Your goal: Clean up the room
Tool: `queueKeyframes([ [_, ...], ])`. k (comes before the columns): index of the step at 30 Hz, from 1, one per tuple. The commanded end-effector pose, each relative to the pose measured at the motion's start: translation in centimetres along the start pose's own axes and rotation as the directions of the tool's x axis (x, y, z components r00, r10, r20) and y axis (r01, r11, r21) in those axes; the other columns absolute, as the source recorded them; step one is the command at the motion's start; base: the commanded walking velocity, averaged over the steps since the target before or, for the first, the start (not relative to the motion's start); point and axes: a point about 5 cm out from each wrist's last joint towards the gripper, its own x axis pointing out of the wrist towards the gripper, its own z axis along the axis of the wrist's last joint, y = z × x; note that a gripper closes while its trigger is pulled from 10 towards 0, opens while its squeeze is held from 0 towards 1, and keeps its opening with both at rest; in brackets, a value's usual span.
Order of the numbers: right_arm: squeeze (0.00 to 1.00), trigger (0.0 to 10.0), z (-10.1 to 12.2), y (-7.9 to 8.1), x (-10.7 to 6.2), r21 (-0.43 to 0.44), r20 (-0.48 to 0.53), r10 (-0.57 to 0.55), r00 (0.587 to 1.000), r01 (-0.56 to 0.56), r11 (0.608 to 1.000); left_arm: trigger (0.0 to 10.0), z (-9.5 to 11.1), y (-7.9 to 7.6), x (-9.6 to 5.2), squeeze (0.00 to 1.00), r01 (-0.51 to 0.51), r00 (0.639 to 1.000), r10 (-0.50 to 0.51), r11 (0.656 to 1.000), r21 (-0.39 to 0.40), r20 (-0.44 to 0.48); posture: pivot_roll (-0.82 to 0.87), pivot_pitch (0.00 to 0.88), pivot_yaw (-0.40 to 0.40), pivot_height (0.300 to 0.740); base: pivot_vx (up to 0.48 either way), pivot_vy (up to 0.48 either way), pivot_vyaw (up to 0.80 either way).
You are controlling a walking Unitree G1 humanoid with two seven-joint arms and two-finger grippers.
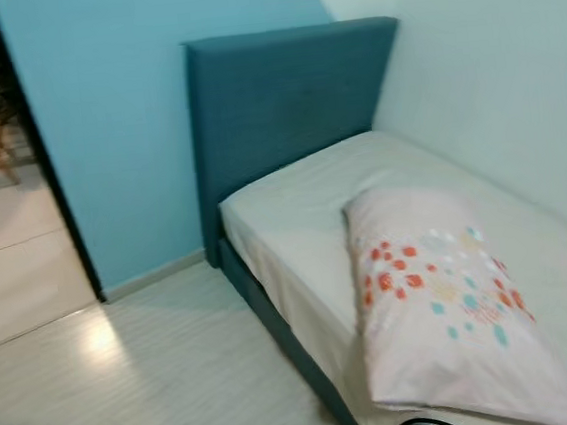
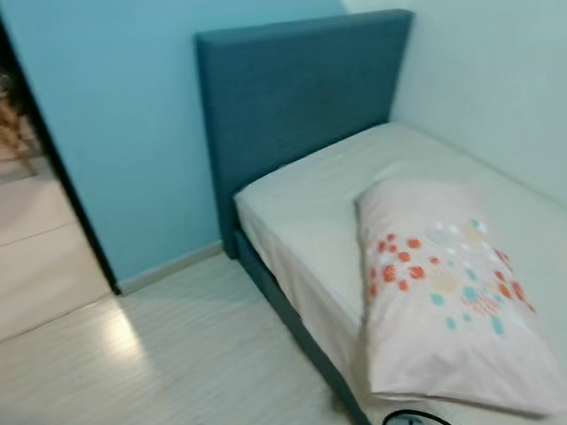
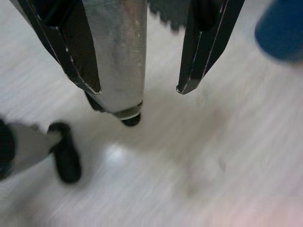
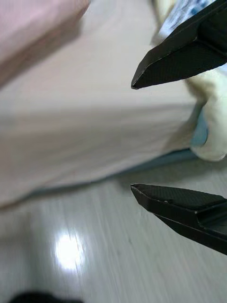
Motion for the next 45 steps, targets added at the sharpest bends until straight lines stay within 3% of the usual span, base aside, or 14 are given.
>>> queueKeyframes([
  [1, 0.00, 10.0, -0.4, 0.3, 0.0, -0.006, -0.006, 0.019, 1.000, -0.019, 1.000, 10.0, -1.2, -0.5, -0.1, 0.00, 0.021, 0.999, -0.021, 1.000, 0.004, -0.046, 0.04, 0.000, -0.123, 0.739, 0.000, 0.000, -0.76],
  [14, 0.00, 10.0, -0.8, -0.4, 0.0, -0.010, -0.009, 0.012, 1.000, -0.012, 1.000, 10.0, -1.1, -0.6, -0.1, 0.00, 0.029, 0.999, -0.030, 1.000, -0.005, -0.034, 0.04, 0.000, -0.125, 0.739, 0.000, 0.000, -0.76],
  [22, 0.00, 10.0, 0.7, 1.8, -0.1, 0.020, 0.019, 0.032, 0.999, -0.033, 0.999, 10.0, -1.0, -0.6, -0.1, 0.00, 0.029, 0.999, -0.028, 0.999, 0.026, -0.023, 0.04, 0.000, -0.120, 0.739, 0.000, 0.000, -0.76],
  [28, 0.00, 10.0, 1.3, 2.2, -0.2, 0.037, 0.031, 0.038, 0.999, -0.039, 0.999, 10.0, -1.0, -0.6, -0.1, 0.00, 0.023, 0.999, -0.023, 1.000, 0.020, -0.023, 0.04, 0.000, -0.119, 0.739, 0.000, 0.000, -0.76],
  [34, 0.00, 10.0, 1.5, 2.2, -0.1, 0.039, 0.035, 0.038, 0.999, -0.039, 0.998, 10.0, -0.9, -0.5, -0.1, 0.00, 0.023, 0.999, -0.023, 1.000, 0.018, -0.024, 0.04, 0.000, -0.118, 0.739, 0.000, 0.000, -0.76],
  [45, 0.00, 10.0, 0.5, 1.0, -0.1, 0.047, 0.020, 0.025, 0.999, -0.026, 0.999, 10.0, -0.9, -0.4, -0.1, 0.00, 0.025, 0.999, -0.025, 0.999, 0.020, -0.022, 0.04, 0.000, -0.112, 0.739, 0.000, -0.480, -0.76],
])
